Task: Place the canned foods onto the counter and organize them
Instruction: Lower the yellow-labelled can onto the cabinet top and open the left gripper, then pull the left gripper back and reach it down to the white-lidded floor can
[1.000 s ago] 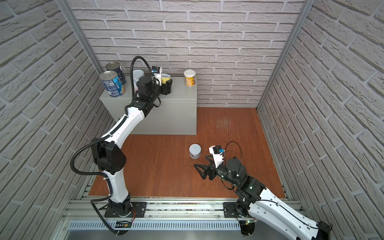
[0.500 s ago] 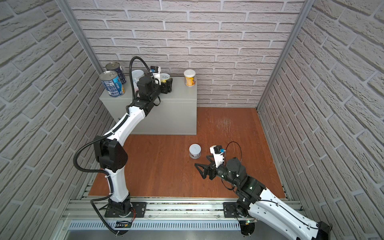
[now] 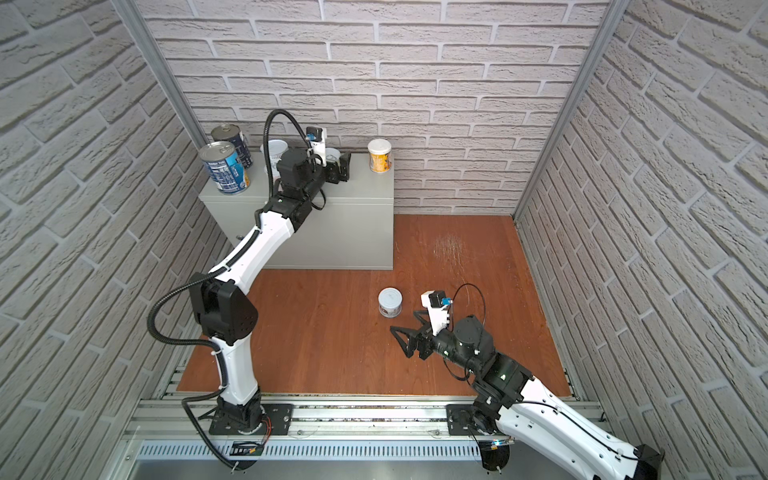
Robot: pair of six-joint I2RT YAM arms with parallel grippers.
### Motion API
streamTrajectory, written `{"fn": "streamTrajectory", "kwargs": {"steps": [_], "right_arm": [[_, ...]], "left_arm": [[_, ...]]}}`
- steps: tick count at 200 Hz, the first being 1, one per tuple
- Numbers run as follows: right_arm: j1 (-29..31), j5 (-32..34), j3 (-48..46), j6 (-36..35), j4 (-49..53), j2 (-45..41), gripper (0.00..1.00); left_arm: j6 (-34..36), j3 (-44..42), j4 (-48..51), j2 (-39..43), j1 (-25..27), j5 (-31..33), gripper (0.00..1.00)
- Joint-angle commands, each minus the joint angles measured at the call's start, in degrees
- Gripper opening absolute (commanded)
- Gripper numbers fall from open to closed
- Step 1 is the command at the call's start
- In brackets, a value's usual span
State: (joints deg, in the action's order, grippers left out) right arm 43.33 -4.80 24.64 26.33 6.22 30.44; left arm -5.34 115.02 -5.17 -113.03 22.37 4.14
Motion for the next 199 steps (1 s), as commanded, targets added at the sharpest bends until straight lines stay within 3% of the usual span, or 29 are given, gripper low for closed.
{"fn": "streamTrajectory", "kwargs": {"steps": [1, 102, 145, 199], "right_arm": [[0.2, 0.9, 0.4, -0.4, -0.9, 0.2, 0.94], [0.2, 5.9, -0.2, 0.7, 5.7, -3.3, 0.94], [0.2, 10.6, 0.4, 1.7, 11.7, -5.0, 0.94], [0.2, 12.4, 1.4, 1.9, 15.0, -4.7, 0.95]], "left_arm": [[2.6, -1.9, -1.9, 3.9, 1.2, 4.1, 0.98], [6.2, -9.0, -2.7, 10.9, 3.4, 6.2, 0.98], [4.8, -16.2, -5.4, 16.5, 4.5, 6.3, 0.98], [5.3, -18.5, -0.1, 21.8, 7.3, 6.5, 0.98]]}}
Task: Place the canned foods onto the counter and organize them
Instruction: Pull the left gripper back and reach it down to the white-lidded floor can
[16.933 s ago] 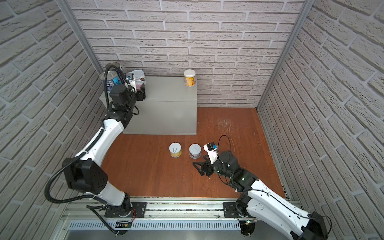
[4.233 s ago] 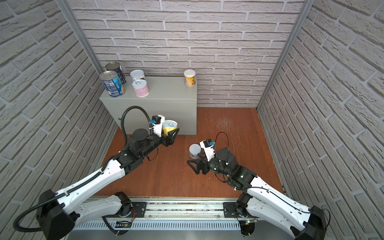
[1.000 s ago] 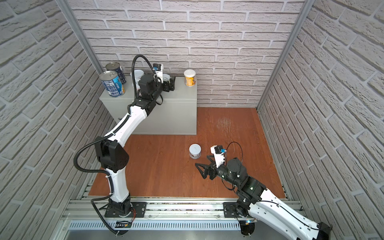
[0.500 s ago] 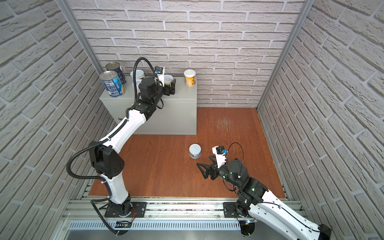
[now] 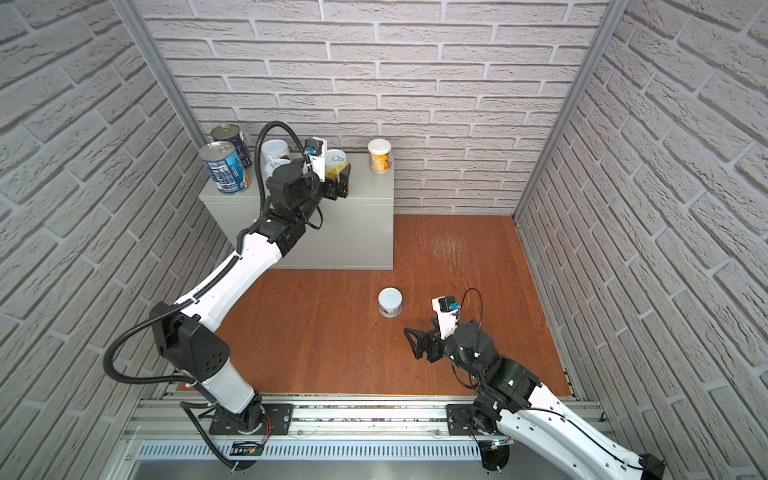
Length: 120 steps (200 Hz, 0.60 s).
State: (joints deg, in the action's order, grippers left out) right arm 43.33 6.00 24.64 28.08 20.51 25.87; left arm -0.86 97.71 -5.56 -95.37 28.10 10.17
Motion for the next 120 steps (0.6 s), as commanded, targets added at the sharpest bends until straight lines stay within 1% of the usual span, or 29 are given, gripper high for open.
{"fn": "streamTrajectory", "kwargs": {"steps": [1, 14, 24, 33, 60, 93, 120], "right_arm": [[0.2, 1.6, 1.4, 0.1, 0.8, -0.1, 0.95], [0.2, 1.7, 1.4, -0.5, 0.8, -0.2, 0.95], [0.2, 2.3, 1.2, -0.9, 0.8, -0.2, 0.95], [0.2, 3.2, 0.9, -0.4, 1.2, -0.1, 0.95], [0.2, 4.4, 0.1, -1.2, 1.2, -0.3, 0.95], [0.2, 3.8, -0.3, -2.5, -0.1, -0.3, 0.96], [0.2, 4.5, -0.8, -3.1, -1.2, 0.0, 0.96]], "left_arm": [[0.8, -1.2, 0.5, 4.2, 1.6, 0.5, 0.98], [1.7, -0.9, 4.8, 5.9, 2.3, -0.8, 0.98], [1.9, -0.8, 8.7, 7.3, 3.0, 0.4, 0.98], [0.2, -2.0, 11.3, 8.9, 3.3, 1.5, 0.98], [-5.6, -9.3, 16.0, 15.3, 4.6, 2.6, 0.98], [-7.4, -19.8, 19.4, 23.3, 8.9, 7.8, 0.98], [-9.8, -25.4, 22.4, 27.2, 10.9, 8.4, 0.98]]}}
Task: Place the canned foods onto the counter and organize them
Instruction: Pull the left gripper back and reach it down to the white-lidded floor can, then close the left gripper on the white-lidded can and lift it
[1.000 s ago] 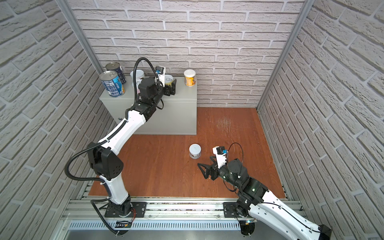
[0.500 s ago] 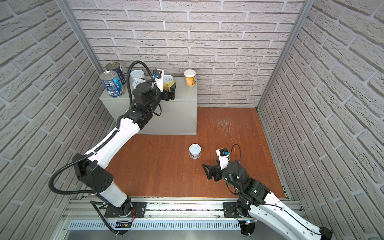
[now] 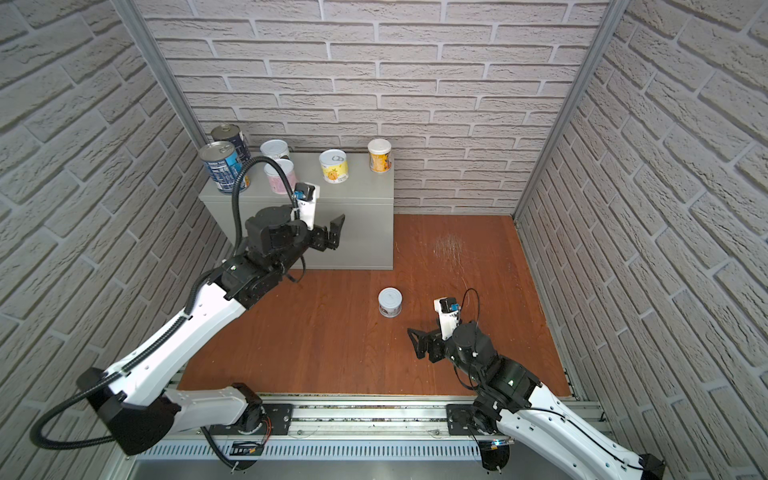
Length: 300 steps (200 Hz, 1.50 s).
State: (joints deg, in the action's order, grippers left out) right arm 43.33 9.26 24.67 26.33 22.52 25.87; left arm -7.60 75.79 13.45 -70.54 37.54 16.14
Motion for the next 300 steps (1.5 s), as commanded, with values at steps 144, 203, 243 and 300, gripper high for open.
{"fn": "streamTrajectory", "kwargs": {"steps": [144, 203, 243, 300], "right_arm": [[0.2, 1.8, -3.3, -0.5, -0.8, -2.9, 0.97], [0.2, 2.7, -3.6, -0.4, 1.1, -5.8, 0.97], [0.2, 3.3, -3.7, -0.6, 2.8, -7.8, 0.98], [0.2, 3.9, -3.5, -0.3, 3.7, -8.0, 0.98]], "left_arm": [[-8.2, -7.3, -5.7, -22.3, 13.4, -5.6, 0.85], [-9.7, -1.6, -1.0, -31.1, 16.1, -5.5, 0.92], [-10.7, -0.8, -1.2, -34.0, 16.1, -5.5, 0.88], [-11.2, 0.8, 0.3, -37.4, 16.1, -6.5, 0.82]]}}
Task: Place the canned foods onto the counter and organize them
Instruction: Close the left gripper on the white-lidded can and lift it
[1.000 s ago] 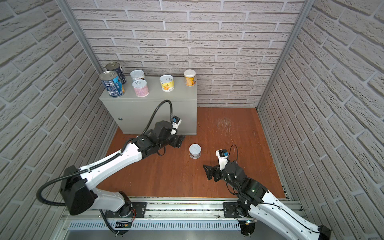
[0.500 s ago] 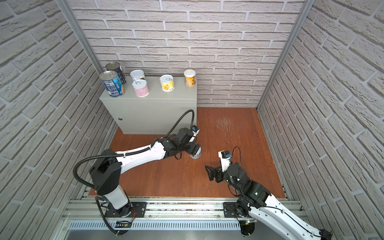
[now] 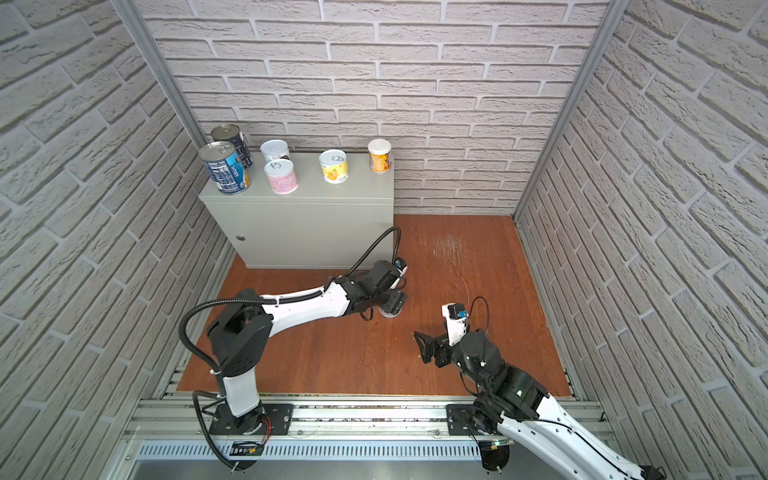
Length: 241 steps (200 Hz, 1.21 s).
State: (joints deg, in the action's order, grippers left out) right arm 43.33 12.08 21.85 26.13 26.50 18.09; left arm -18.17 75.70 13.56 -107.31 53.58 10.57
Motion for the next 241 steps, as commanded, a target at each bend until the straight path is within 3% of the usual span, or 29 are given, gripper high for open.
{"fn": "streamTrajectory", "kwargs": {"steps": [1, 75, 116, 179, 213, 241], "right_arm": [[0.2, 1.1, -0.7, -0.2, -0.3, -0.2, 0.98], [0.2, 1.6, -0.2, -0.2, -1.3, 1.8, 0.98], [0.2, 1.4, 0.4, -0.5, -2.3, 3.7, 0.98], [0.2, 1.5, 1.2, -0.9, -4.9, 7.6, 0.98], [0.2, 1.3, 1.7, -2.0, -6.9, 10.1, 0.98], [0.2, 1.0, 2.2, -2.4, -9.3, 13.6, 0.98]], "left_arm": [[-0.7, 0.9, 0.1, -0.7, 0.0, -0.9, 0.82], [0.8, 2.1, 2.6, -3.8, -0.2, 0.6, 0.84], [-1.7, -0.2, -0.4, -3.5, -2.0, -1.6, 0.87], [-1.2, -1.3, -1.4, -3.5, -2.2, -0.7, 0.64], [-2.2, -4.0, -3.4, 0.3, -2.7, 0.3, 0.59], [-5.6, -6.3, -4.2, 3.9, -5.8, -4.0, 0.56]]}}
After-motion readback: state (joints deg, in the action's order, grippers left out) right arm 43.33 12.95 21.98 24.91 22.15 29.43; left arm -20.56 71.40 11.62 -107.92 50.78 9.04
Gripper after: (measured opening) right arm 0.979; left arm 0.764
